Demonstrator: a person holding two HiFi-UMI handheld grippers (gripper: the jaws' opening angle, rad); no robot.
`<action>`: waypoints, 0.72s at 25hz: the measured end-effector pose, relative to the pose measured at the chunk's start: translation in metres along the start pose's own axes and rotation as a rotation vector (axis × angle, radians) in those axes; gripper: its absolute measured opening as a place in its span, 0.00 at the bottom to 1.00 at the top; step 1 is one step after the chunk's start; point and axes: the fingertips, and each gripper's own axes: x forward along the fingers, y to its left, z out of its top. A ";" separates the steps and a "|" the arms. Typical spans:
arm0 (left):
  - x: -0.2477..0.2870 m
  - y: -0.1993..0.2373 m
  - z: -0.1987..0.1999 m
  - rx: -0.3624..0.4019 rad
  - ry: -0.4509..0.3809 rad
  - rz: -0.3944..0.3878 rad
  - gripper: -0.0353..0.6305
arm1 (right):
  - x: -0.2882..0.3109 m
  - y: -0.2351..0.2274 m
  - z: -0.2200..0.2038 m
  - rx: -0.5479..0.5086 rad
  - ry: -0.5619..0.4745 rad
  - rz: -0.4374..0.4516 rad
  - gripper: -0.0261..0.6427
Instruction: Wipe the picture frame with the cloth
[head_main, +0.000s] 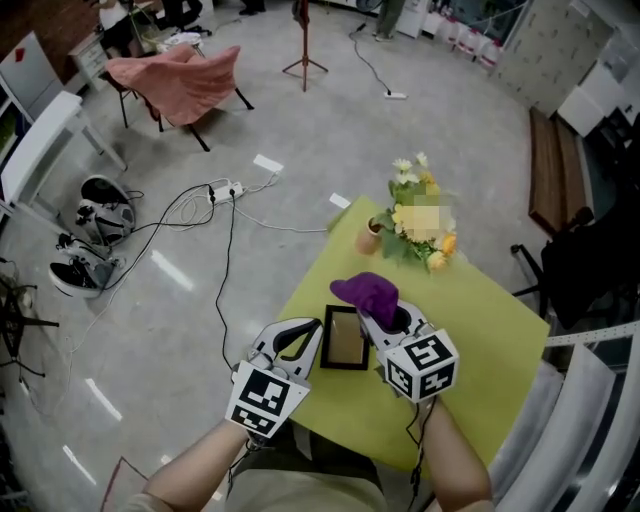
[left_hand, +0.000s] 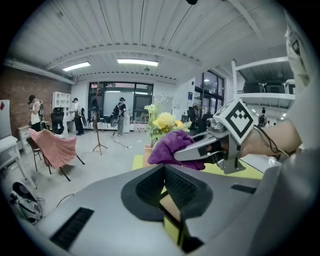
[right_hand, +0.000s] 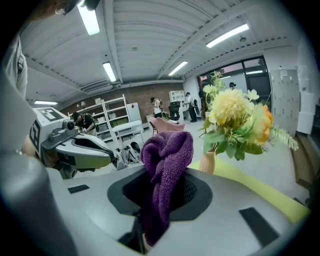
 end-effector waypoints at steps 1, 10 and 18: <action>0.004 0.002 -0.006 -0.005 0.011 -0.002 0.06 | 0.007 -0.001 -0.006 0.000 0.016 0.003 0.17; 0.043 0.005 -0.062 -0.055 0.097 -0.025 0.06 | 0.059 -0.001 -0.067 -0.011 0.152 0.044 0.17; 0.072 0.010 -0.116 -0.130 0.152 -0.013 0.06 | 0.097 -0.001 -0.106 -0.043 0.246 0.065 0.17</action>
